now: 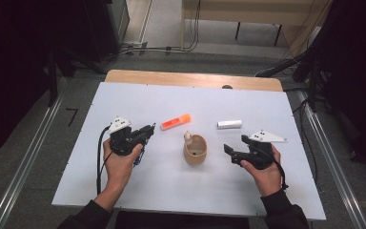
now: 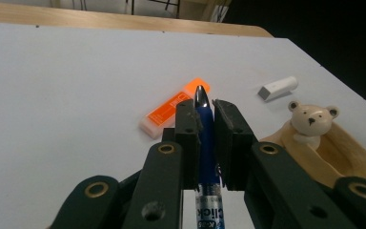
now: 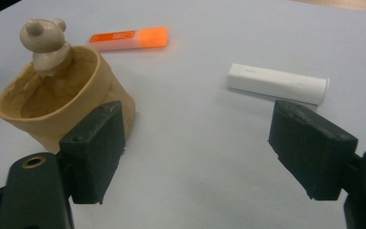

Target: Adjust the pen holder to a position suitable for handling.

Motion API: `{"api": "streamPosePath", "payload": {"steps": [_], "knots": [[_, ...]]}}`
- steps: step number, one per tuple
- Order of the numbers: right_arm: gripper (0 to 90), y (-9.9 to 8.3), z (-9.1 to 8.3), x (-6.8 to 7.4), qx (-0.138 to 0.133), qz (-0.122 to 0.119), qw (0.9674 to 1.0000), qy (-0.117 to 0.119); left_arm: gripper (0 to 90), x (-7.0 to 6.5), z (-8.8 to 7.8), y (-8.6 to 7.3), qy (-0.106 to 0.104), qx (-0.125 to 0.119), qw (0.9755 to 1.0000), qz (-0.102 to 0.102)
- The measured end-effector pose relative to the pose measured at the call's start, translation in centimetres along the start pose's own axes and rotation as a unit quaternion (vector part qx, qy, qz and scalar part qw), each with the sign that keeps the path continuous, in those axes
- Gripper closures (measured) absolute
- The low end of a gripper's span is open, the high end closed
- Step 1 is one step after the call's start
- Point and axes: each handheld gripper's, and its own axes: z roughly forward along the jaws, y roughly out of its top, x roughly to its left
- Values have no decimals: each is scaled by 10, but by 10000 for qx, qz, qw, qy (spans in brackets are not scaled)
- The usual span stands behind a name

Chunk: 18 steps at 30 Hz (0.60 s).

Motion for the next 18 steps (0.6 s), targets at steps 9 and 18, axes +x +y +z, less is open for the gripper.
{"api": "streamPosePath", "payload": {"steps": [9,18], "knots": [[184,6,2,7,-79,40,9998,184,817,-14,5,8,-226,-59,9997,63],[184,16,1,25,-225,-30,9984,522,817,-30,11,13,-434,-128,9989,141]]}}
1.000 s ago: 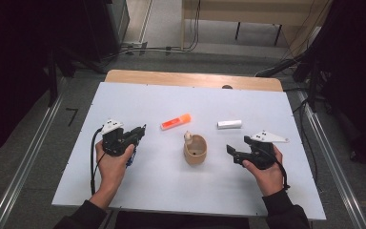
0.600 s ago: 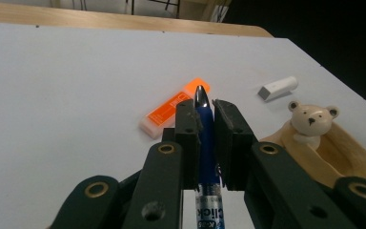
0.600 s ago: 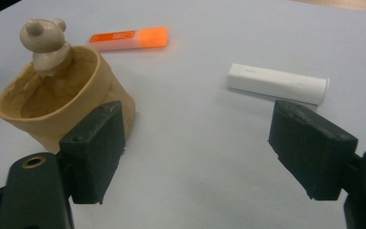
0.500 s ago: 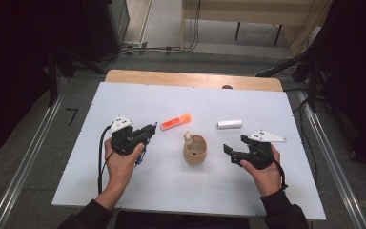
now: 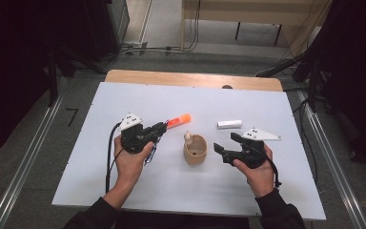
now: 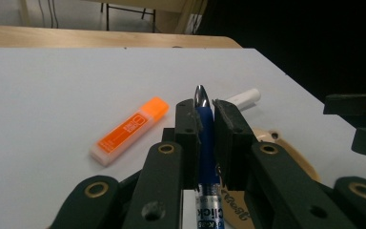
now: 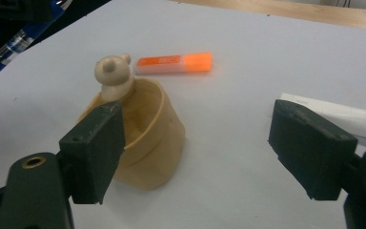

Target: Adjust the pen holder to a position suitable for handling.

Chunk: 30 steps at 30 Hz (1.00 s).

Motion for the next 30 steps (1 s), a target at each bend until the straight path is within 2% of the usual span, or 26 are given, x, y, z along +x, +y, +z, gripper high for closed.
{"api": "streamPosePath", "payload": {"steps": [11,18,30], "knots": [[187,7,5,17,-45,-75,9996,285,816,-19,14,1,-259,30,9996,118],[192,7,12,25,28,-86,9988,484,816,-28,18,-1,-387,58,9991,165],[212,7,24,45,127,-150,9959,885,816,-43,23,-1,-615,14,9979,217]]}}
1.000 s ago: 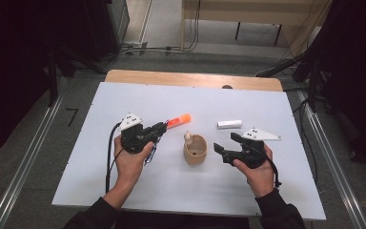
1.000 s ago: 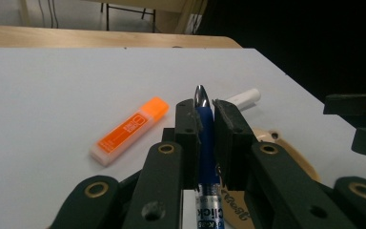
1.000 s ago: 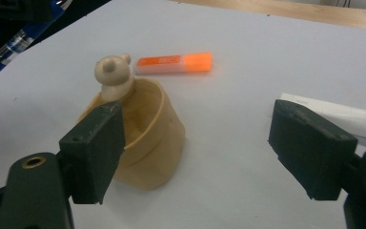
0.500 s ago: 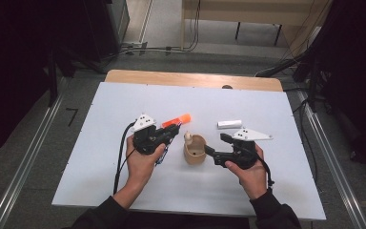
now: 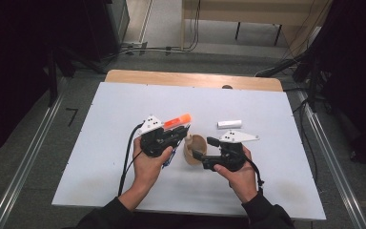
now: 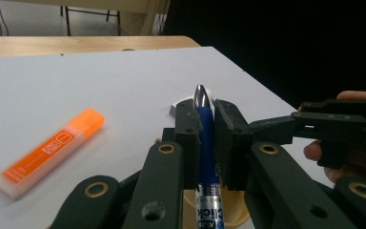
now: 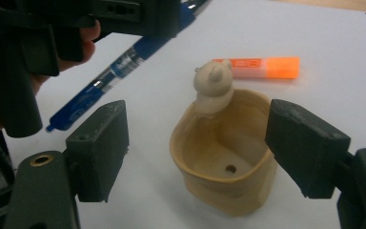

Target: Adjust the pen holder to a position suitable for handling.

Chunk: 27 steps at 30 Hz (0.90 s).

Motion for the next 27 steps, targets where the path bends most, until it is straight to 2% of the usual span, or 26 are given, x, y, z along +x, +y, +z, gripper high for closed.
{"api": "streamPosePath", "payload": {"steps": [13,18,27], "knots": [[245,1,7,10,-11,-22,9995,309,816,-14,9,-3,-175,14,9998,61],[266,1,9,10,-50,124,9988,481,816,-17,10,-4,-211,-4,9997,96],[380,1,12,9,-57,272,9969,740,816,-26,10,-6,-319,-10,9994,162]]}}
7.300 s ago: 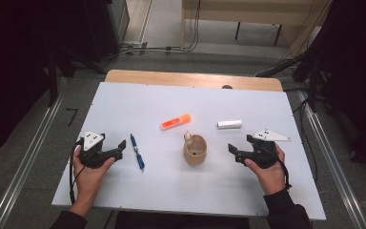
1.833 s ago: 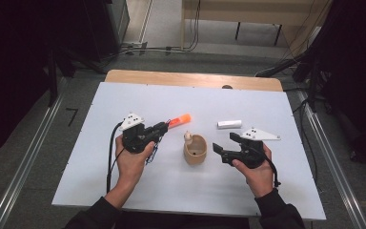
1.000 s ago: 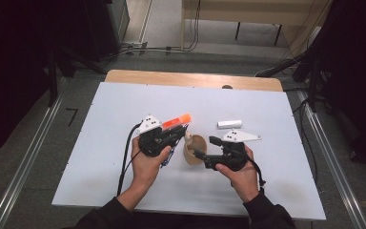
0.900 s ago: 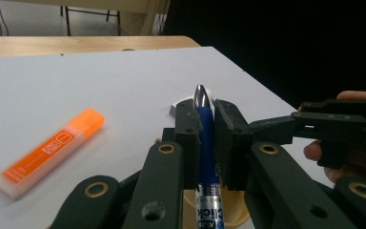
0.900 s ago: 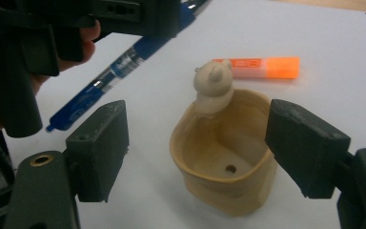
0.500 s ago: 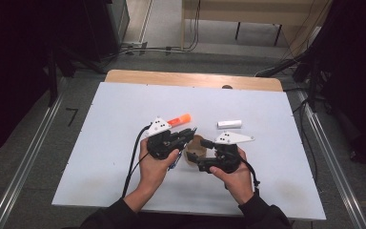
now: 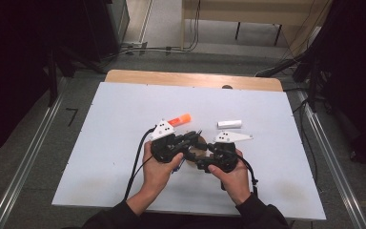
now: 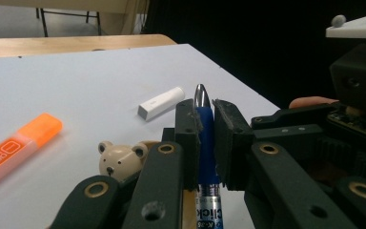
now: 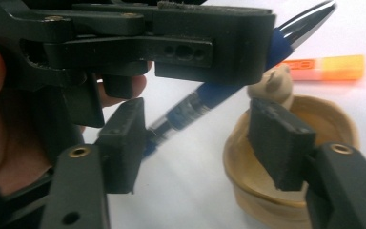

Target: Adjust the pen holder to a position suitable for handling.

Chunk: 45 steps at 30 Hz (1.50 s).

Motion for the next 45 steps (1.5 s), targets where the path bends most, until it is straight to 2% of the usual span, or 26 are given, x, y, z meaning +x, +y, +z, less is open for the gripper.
{"api": "streamPosePath", "payload": {"steps": [6,9,17,24,28,31,35,39,45], "knots": [[497,-1,3,0,80,55,9995,292,816,-4,-1,0,-66,-12,10000,37],[588,-2,3,0,121,74,9991,394,816,-6,-3,1,-94,-70,9999,34],[763,-3,-3,-9,58,469,9981,393,810,-7,-11,5,-245,-299,9992,24],[772,-3,-7,-10,57,455,9981,409,754,-8,-13,6,-336,-239,9991,69],[772,-2,-8,-10,47,461,9980,426,706,-8,-15,7,-382,-152,9991,43],[772,-2,-9,-10,42,442,9981,427,661,-7,-16,10,-467,-1,9989,55],[772,-1,-10,-11,31,454,9980,432,627,-3,-22,13,-492,-31,9988,16],[771,0,-12,-12,3,471,9979,435,610,5,-28,17,-510,-132,9985,-138],[771,3,-15,-12,-31,474,9980,425,567,20,-37,24,-379,-349,9981,-334]]}}
